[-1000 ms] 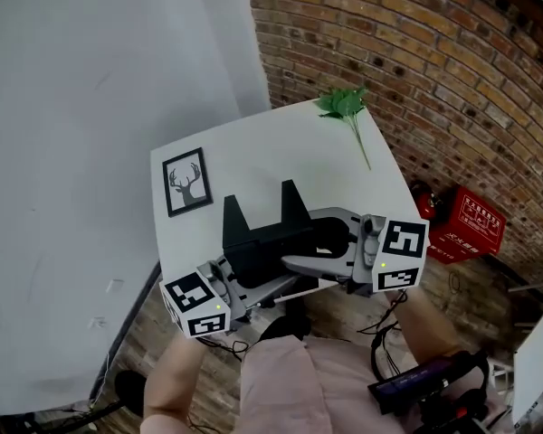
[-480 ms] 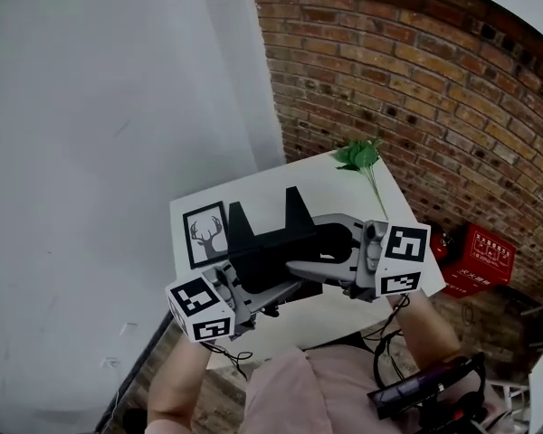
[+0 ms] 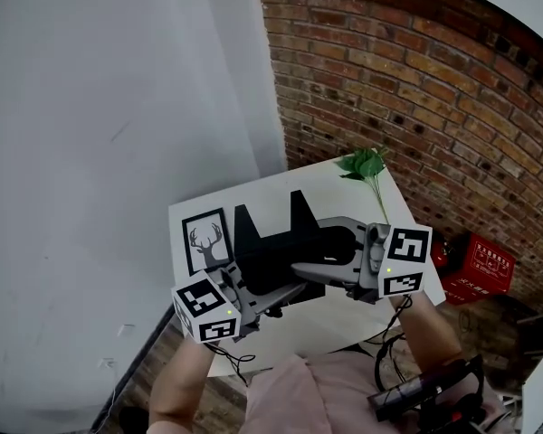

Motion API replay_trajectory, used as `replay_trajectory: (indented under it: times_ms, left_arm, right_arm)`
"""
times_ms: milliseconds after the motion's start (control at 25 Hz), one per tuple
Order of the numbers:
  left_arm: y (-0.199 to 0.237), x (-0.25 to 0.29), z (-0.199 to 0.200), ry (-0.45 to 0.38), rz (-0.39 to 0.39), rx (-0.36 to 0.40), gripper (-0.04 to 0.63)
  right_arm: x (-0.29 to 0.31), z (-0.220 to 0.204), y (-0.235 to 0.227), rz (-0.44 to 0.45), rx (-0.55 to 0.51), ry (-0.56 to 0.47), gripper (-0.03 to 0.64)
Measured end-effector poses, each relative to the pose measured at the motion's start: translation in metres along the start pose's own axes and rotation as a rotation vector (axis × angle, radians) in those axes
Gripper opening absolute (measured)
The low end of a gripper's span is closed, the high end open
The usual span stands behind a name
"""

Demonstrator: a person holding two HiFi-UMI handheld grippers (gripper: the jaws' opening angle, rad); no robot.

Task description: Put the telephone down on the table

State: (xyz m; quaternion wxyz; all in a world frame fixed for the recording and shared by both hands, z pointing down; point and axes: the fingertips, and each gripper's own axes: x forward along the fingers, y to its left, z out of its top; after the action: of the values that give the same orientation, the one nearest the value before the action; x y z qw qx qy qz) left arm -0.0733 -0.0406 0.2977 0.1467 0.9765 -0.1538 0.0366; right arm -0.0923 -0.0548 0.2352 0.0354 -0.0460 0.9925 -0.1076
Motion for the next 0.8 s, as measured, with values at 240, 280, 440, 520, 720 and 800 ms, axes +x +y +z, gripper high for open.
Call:
replay_trajectory:
  times_ms: [240,280,440,520,720,800]
  left_arm:
    - [0.016,0.014,-0.010,0.018,0.000,-0.033,0.169]
    - [0.019,0.017,-0.012,0.020,0.000,-0.041,0.169]
    - [0.030,0.035,-0.021,0.023,0.006,-0.082,0.169]
    - [0.036,0.041,-0.029,0.026,0.014,-0.103,0.170]
    - [0.047,0.053,-0.049,0.040,0.031,-0.155,0.169]
    - [0.052,0.058,-0.056,0.046,0.035,-0.174,0.169]
  right_arm:
    - [-0.007,-0.012,-0.022,-0.003,0.052,0.020,0.193]
    - [-0.009,-0.014,-0.027,-0.003,0.062,0.024,0.193]
    - [-0.021,-0.025,-0.045,-0.003,0.106,0.043,0.195]
    - [-0.025,-0.033,-0.053,0.000,0.131,0.053,0.195]
    - [-0.032,-0.054,-0.069,0.017,0.192,0.077,0.195]
    - [-0.035,-0.062,-0.076,0.020,0.218,0.084,0.195]
